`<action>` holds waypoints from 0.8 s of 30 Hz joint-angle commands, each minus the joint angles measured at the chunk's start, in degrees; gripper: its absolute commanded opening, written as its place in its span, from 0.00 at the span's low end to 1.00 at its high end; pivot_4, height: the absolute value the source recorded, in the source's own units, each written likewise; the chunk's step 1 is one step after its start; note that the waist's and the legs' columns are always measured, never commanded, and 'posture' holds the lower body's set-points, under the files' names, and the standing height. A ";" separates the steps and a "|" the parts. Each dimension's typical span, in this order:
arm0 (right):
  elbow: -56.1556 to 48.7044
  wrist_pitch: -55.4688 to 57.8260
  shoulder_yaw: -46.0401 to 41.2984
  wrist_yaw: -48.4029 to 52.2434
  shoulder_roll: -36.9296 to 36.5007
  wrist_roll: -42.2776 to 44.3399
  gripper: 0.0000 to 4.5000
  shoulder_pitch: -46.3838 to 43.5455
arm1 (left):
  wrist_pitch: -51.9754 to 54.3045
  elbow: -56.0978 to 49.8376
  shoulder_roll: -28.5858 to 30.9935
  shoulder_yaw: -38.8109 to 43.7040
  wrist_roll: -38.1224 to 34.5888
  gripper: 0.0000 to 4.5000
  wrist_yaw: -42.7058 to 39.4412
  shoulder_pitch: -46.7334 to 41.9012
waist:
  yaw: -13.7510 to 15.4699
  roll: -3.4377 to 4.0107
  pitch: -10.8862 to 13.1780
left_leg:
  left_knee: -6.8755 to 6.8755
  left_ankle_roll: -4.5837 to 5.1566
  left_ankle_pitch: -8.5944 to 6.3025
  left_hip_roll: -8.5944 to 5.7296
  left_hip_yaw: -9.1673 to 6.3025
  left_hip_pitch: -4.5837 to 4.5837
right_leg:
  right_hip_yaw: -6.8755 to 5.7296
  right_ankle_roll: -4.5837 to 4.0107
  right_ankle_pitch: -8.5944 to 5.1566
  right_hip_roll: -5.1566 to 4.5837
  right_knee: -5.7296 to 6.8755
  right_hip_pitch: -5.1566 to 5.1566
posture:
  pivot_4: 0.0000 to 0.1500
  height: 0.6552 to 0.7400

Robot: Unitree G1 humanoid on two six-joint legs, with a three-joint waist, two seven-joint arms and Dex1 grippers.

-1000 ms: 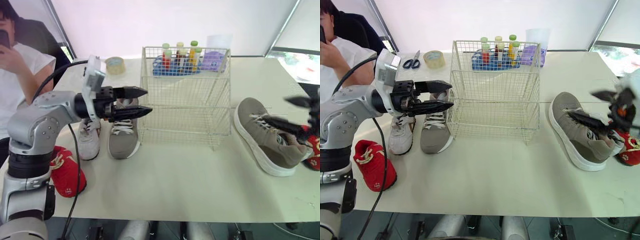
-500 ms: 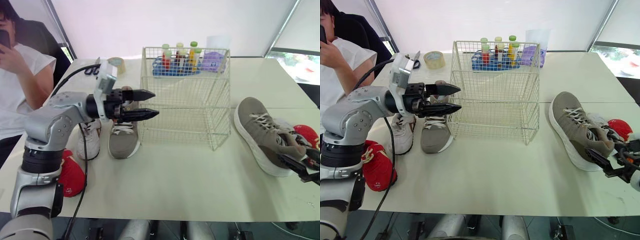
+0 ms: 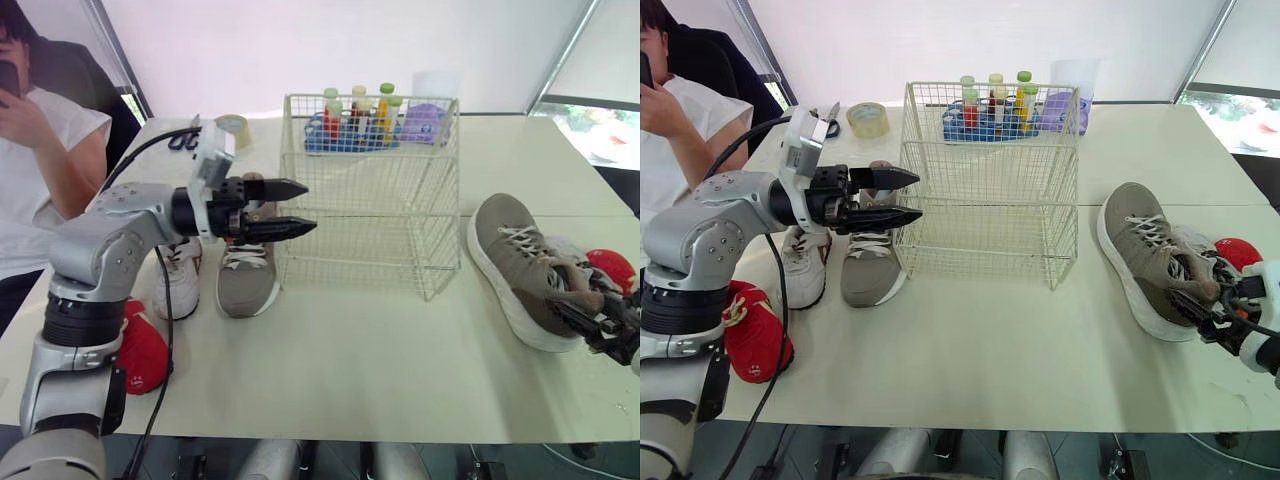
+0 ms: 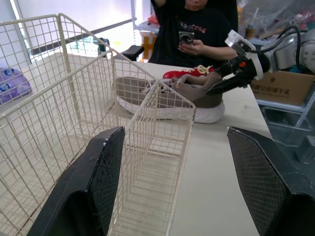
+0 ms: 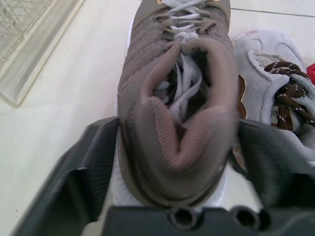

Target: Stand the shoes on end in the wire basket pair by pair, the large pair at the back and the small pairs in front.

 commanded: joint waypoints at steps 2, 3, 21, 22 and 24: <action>0.32 -1.08 0.84 -0.18 -0.05 1.75 0.25 1.06 | -1.26 -1.36 0.77 1.61 0.14 0.76 0.04 -1.27 | 0.06 0.00 0.00 | 0.00 0.00 0.00 0.00 0.00 0.00 | 0.00 0.00 0.00 0.00 0.00 0.00 | 1.00 1.00; 0.27 -1.14 0.72 -0.18 -0.09 2.08 0.16 1.26 | -1.33 -1.20 0.77 1.59 0.21 0.76 0.00 -1.38 | 0.09 0.00 0.00 | 0.00 0.00 0.00 0.00 0.00 0.00 | 0.00 0.00 0.00 0.00 0.00 0.00 | 1.00 1.00; -0.61 -3.40 -4.05 -7.44 -20.45 9.00 0.03 -29.91 | -1.86 10.57 -2.53 3.47 -0.28 0.76 0.23 -10.75 | 0.26 0.00 0.05 | -0.29 -0.01 0.10 0.03 -0.01 -0.08 | -0.08 0.16 0.10 -0.04 -0.06 -0.22 | 1.00 1.00; -0.94 -4.55 -3.12 -6.41 -22.03 10.04 0.03 -31.89 | -1.79 11.68 -2.62 3.58 -0.25 0.76 0.03 -11.60 | 0.14 0.01 0.06 | -0.31 -0.06 0.14 0.03 -0.01 -0.08 | -0.07 0.17 0.10 -0.04 -0.10 -0.23 | 1.00 1.00; -2.37 -8.09 0.01 -2.42 -25.48 12.07 0.03 -35.13 | -1.25 14.43 -2.44 3.62 -0.33 0.76 -1.05 -13.66 | -0.10 0.08 0.11 | -0.28 -0.17 0.22 0.02 0.02 -0.18 | -0.06 0.18 0.11 -0.07 -0.12 -0.31 | 1.00 1.00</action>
